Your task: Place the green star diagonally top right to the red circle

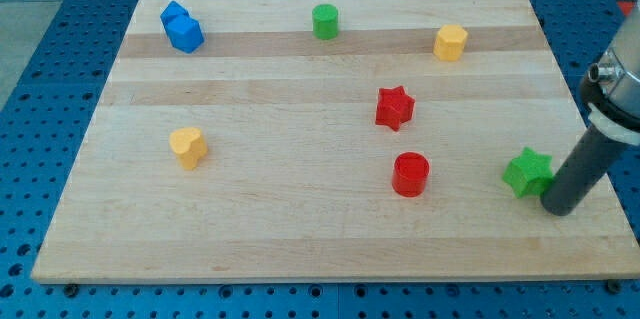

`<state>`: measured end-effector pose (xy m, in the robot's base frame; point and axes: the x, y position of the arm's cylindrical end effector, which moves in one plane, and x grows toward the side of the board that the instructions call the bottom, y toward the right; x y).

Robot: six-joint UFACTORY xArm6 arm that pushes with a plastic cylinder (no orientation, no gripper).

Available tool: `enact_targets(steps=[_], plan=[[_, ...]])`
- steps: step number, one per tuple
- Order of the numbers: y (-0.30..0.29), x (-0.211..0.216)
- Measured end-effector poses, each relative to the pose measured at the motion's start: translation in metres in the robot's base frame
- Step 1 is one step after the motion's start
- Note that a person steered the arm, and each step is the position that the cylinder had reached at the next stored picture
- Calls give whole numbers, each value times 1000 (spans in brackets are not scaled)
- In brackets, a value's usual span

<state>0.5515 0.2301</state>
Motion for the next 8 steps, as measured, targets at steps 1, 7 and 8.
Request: enact_targets(steps=[1, 7, 8], plan=[[0, -16], [-17, -27], [-17, -41]])
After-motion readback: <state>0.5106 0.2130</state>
